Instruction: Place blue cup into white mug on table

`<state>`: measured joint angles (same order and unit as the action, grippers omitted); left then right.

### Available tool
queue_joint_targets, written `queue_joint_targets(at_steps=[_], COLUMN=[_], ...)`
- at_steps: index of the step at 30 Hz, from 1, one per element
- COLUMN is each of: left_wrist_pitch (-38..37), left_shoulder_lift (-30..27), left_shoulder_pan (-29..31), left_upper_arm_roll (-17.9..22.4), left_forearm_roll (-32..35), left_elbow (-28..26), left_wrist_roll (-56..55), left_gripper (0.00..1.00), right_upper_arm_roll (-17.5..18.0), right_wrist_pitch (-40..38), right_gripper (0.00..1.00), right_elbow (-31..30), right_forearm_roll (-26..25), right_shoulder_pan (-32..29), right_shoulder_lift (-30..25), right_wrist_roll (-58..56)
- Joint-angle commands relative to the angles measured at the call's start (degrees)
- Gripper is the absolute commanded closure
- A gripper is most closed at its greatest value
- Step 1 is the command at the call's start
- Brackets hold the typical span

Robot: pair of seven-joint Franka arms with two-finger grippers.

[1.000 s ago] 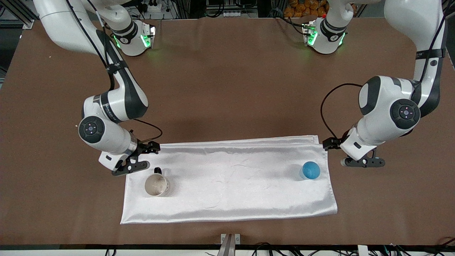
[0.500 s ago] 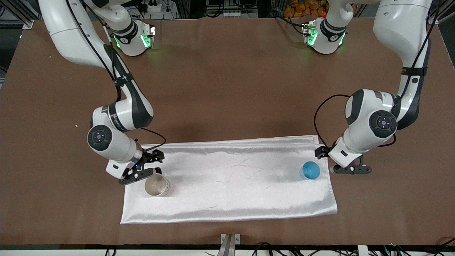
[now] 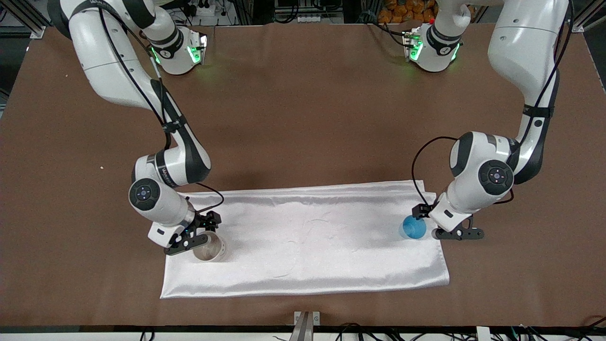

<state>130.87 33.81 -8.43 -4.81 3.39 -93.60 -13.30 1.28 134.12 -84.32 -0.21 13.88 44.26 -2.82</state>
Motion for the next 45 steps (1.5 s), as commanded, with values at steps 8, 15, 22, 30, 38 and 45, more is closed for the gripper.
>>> queue_joint_targets(at_steps=[8, 15, 22, 30, 38, 45], left_wrist_pitch=[0.44, 2.81, 4.66, 5.36, 5.45, 5.36], left_shoulder_lift=[4.07, 5.65, 6.88, 7.06, 7.06, 6.45], left_shoulder_pan=[-0.10, -0.01, -0.10, -0.36, -0.36, -0.45], left_upper_arm_roll=[0.41, 0.41, 0.41, 0.41, 0.41, 0.41], left_forearm_roll=[1.53, 1.45, 1.36, 1.53, 1.53, 1.71], left_elbow=[4.83, 4.92, 4.92, 4.92, 4.92, 4.83], left_wrist_roll=[-1.65, -1.65, -1.65, -1.56, -1.65, -1.56], left_gripper=[0.12, 0.19, 0.34, 0.87, 1.00, 1.00], right_upper_arm_roll=[-2.07, -2.07, -2.07, -2.07, -2.15, -2.51], right_wrist_pitch=[3.25, 3.51, 3.51, 3.43, 0.45, -7.64], right_gripper=[0.00, 0.43, 0.86, 1.00, 1.00, 1.00], right_elbow=[4.17, 4.26, 4.26, 4.17, 3.46, 2.77], right_forearm_roll=[-0.05, 0.04, 1.70, 3.11, 7.86, 7.77], right_shoulder_pan=[2.47, 2.64, 3.08, 3.17, 4.40, 5.72], right_shoulder_lift=[3.64, 3.82, 3.82, 3.82, 1.62, -0.83], right_wrist_roll=[0.10, 0.19, 0.19, 0.19, 0.45, 4.76])
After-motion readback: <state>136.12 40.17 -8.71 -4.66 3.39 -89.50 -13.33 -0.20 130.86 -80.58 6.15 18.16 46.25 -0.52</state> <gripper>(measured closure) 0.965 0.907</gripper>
